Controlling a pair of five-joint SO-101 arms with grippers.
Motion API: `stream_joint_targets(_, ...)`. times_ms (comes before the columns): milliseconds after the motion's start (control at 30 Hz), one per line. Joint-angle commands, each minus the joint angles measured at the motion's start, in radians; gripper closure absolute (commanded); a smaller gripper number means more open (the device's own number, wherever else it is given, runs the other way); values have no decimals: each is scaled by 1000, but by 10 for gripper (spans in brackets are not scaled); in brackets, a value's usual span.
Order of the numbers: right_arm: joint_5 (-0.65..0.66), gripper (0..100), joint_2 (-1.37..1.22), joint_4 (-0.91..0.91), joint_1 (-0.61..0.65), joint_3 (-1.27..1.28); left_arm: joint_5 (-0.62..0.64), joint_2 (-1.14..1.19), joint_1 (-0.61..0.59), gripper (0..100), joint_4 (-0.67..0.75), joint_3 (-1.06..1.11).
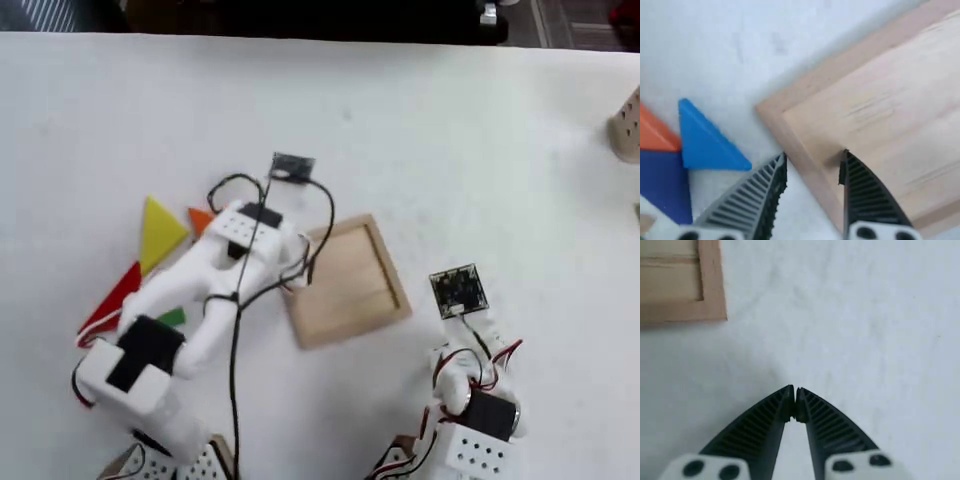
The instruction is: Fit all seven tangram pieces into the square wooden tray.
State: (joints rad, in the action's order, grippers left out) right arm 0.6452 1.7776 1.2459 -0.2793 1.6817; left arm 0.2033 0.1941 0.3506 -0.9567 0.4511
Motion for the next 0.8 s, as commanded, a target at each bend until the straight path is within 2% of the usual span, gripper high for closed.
stream_joint_targets(0,12,981,2,7,-27,3,-242,15,21,811,15,-130)
stream_joint_targets(133,12,981,2,7,-31,3,-370,16,18,811,26,-201)
stream_joint_targets(267,12,981,2,7,-31,3,-362,7,18,809,37,-221)
stream_joint_targets(400,12,981,2,7,-30,3,-333,-33,-5,809,-14,-233)
stream_joint_targets(467,12,981,2,7,-30,3,-227,-79,-28,809,-55,-222)
stream_joint_targets(567,12,981,2,7,-31,3,20,-133,-56,809,-107,-169)
stream_joint_targets(667,12,981,2,7,-31,3,244,-148,-113,808,-83,-81)
stream_joint_targets(767,12,981,2,7,-31,3,313,-148,-137,808,-9,46)
